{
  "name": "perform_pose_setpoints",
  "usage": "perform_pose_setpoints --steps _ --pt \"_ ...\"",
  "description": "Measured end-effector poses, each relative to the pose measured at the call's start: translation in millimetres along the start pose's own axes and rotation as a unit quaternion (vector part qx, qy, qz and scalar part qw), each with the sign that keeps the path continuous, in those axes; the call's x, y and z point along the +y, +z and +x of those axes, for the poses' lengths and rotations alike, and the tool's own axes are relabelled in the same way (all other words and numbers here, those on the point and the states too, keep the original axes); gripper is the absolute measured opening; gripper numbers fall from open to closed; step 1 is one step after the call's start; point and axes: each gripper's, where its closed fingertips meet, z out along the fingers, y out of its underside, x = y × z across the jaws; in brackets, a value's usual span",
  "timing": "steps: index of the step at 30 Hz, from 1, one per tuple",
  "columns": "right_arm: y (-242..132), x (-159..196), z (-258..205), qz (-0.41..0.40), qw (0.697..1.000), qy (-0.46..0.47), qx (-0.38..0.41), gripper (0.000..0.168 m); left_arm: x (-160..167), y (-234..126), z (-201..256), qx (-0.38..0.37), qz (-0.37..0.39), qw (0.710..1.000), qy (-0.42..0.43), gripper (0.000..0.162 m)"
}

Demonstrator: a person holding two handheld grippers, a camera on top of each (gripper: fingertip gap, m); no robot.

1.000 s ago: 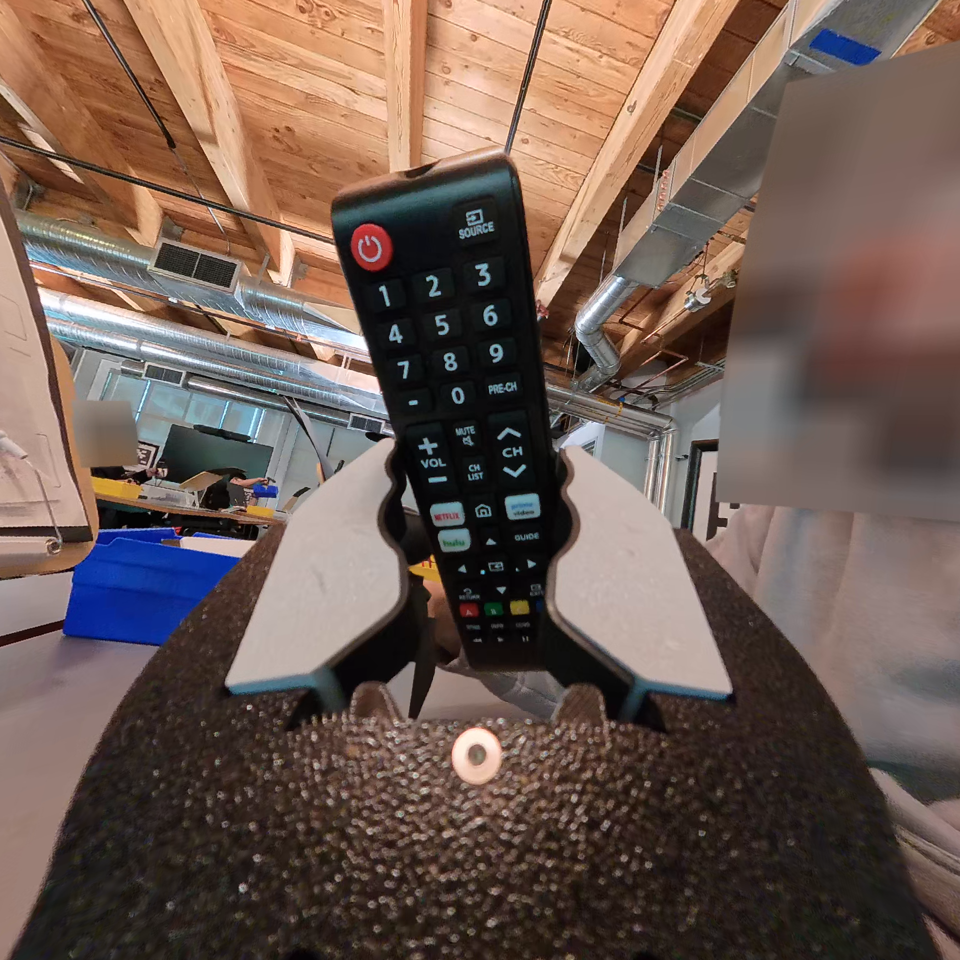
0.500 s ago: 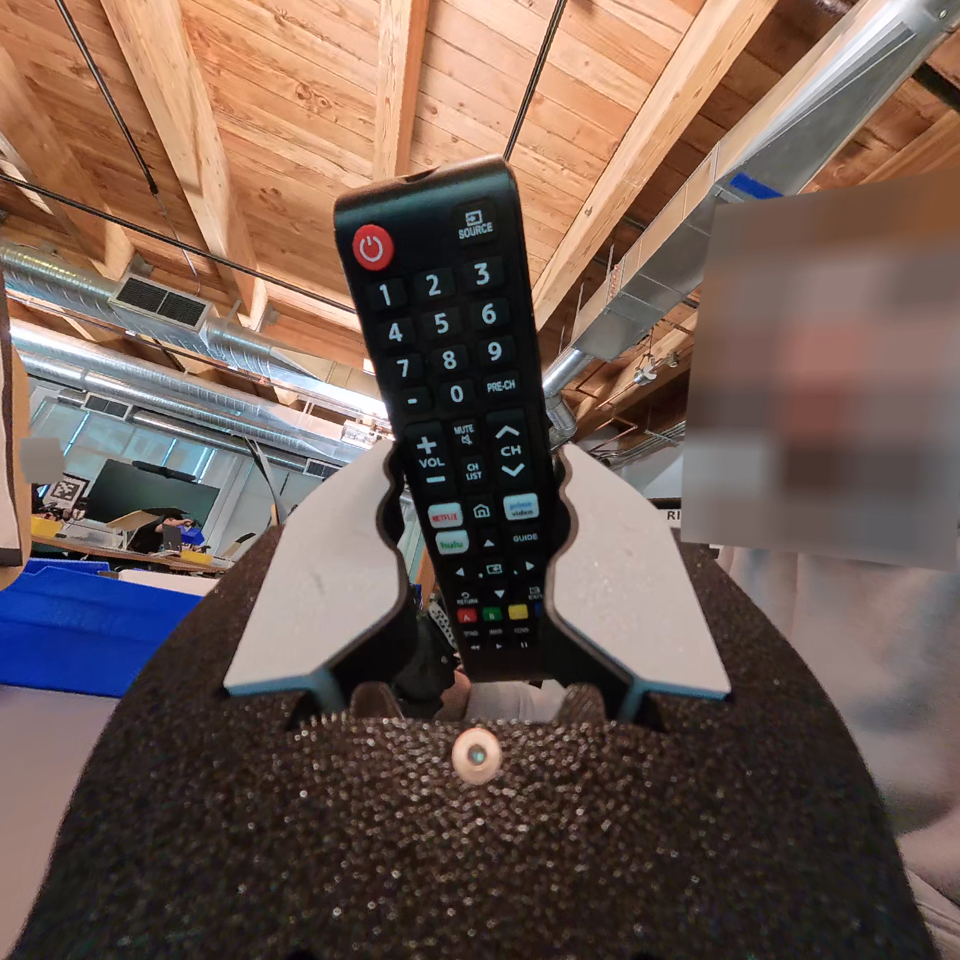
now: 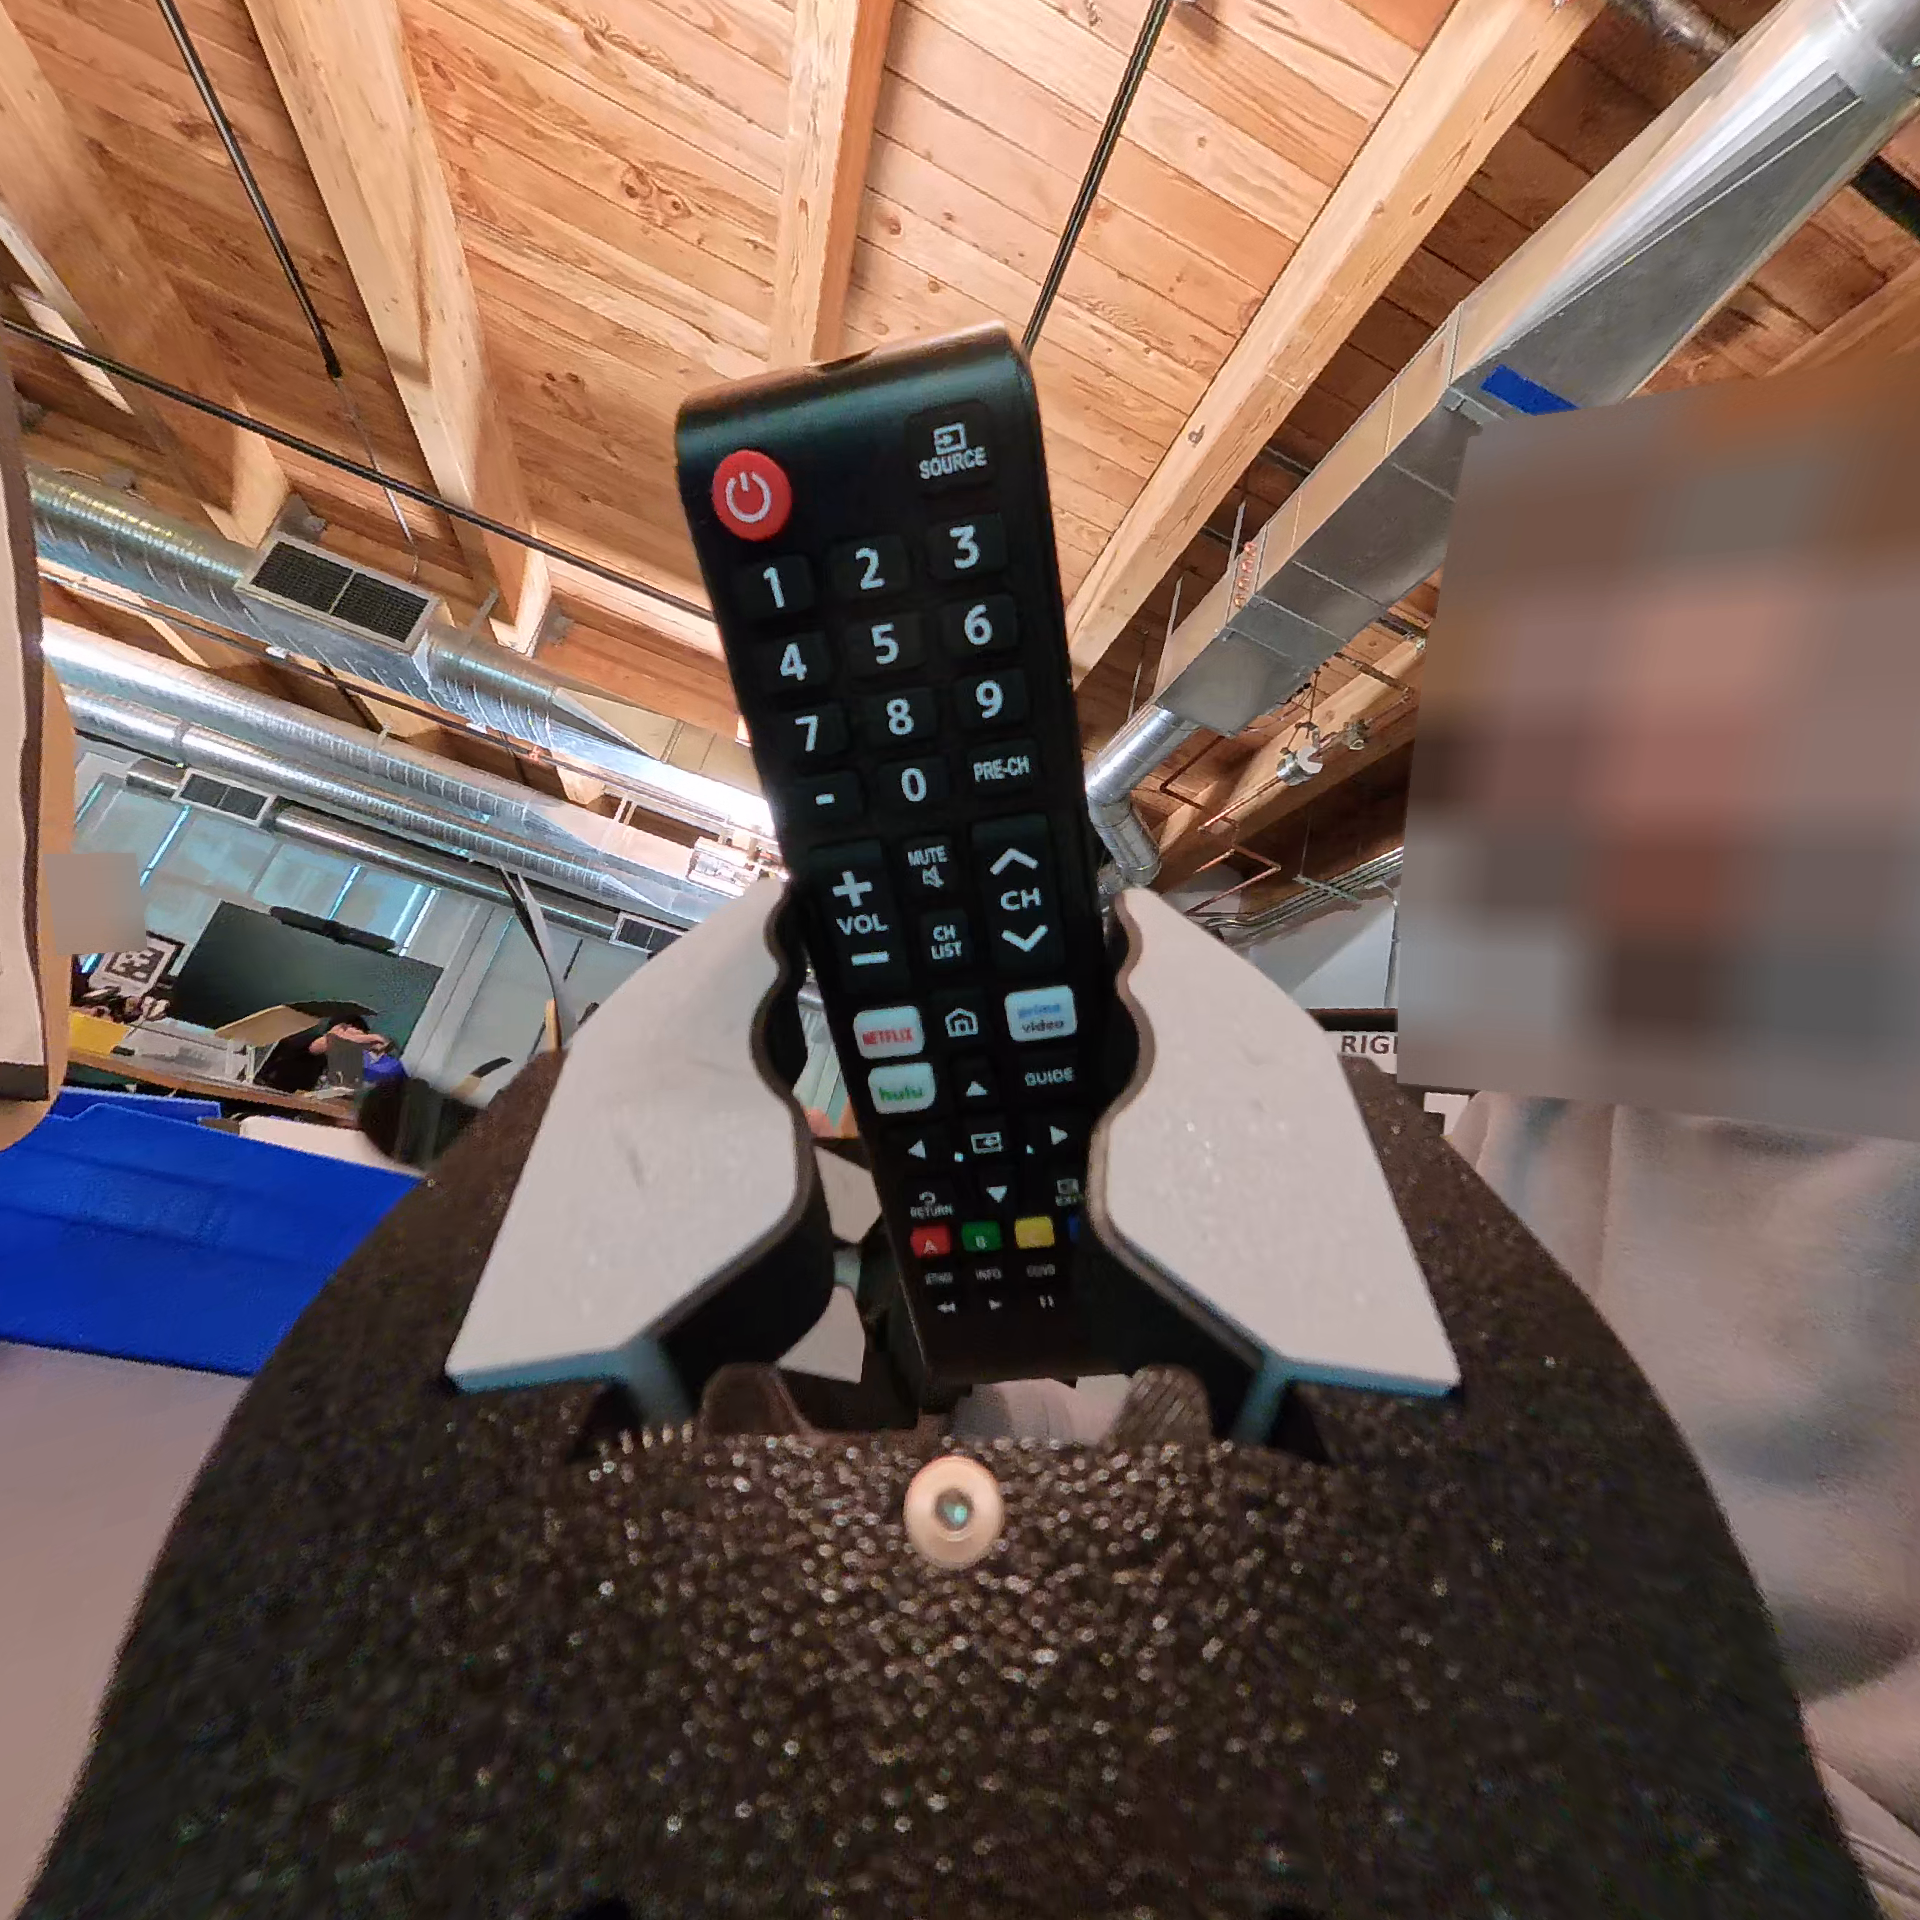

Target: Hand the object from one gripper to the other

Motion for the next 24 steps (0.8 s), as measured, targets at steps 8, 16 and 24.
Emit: perform_pose_setpoints --steps 8,16,24 --pt "-1.9 -4.4 -71.8 0.031 0.98 -0.054 -0.188 0.019 -0.4 0.2 1.9 0.003 -0.001 1.0 0.005 0.055" --pt "-17.5 -8.7 -98.8 0.046 0.949 0.06 -0.305 0.03 0.8 0.5 1.3 0.002 -0.004 1.0 0.004 0.055" --pt "-26.7 3.8 -111.8 -0.006 0.889 0.234 -0.393 0.021 -1.0 -0.5 0.7 0.0 0.001 1.0 0.003 0.055"
